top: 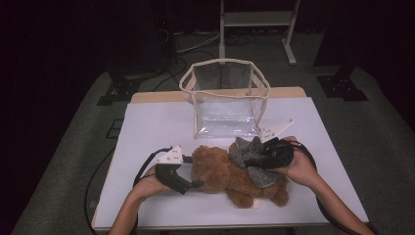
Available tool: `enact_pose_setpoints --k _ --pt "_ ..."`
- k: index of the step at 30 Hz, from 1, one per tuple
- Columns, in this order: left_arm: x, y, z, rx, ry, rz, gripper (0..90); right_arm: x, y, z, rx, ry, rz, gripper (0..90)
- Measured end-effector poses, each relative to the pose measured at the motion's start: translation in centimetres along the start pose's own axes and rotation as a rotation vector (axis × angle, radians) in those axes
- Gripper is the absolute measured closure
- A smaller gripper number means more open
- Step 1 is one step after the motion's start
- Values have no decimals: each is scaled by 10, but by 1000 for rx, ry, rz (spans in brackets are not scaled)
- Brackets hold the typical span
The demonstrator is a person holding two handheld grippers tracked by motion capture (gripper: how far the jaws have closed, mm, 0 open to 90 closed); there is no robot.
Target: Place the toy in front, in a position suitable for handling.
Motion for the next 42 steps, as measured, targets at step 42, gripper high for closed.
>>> enact_pose_setpoints --k 42 --pt "142 -15 20 -26 -254 166 328 66 55 -14 17 37 253 764"
Point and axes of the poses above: each handheld gripper's, and its own axes: y roughly backward along the jaws, x roughly out of its top, z roughly to its right, the point moved 8 cm from there along -y, roughly forward along the jaws, and after that the axes turned 14 degrees about z, right-handed, at the moved point
